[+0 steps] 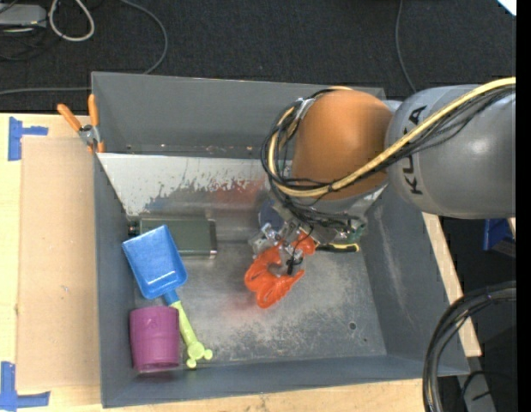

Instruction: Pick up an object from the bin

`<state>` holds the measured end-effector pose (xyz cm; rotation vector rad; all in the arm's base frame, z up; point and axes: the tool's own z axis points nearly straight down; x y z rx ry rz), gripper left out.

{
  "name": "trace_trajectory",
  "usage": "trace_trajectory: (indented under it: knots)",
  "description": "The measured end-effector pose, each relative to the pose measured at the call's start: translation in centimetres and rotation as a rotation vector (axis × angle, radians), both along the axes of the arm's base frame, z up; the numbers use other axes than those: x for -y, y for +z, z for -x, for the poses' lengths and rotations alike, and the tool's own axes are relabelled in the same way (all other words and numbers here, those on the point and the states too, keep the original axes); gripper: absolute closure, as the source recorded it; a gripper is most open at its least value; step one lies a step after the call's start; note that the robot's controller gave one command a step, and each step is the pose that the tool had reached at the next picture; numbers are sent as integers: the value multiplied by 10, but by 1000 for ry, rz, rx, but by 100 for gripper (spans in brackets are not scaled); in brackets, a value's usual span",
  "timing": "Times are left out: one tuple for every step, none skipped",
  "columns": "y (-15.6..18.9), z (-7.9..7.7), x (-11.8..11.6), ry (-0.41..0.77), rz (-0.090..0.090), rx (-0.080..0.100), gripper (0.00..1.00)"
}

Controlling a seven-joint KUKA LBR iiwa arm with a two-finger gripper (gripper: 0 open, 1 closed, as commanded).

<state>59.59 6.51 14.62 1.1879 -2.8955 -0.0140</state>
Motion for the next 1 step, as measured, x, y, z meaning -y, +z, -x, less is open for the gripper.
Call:
trace_trajectory:
  knots:
    - [28, -1, 0, 0, 0, 3, 100]
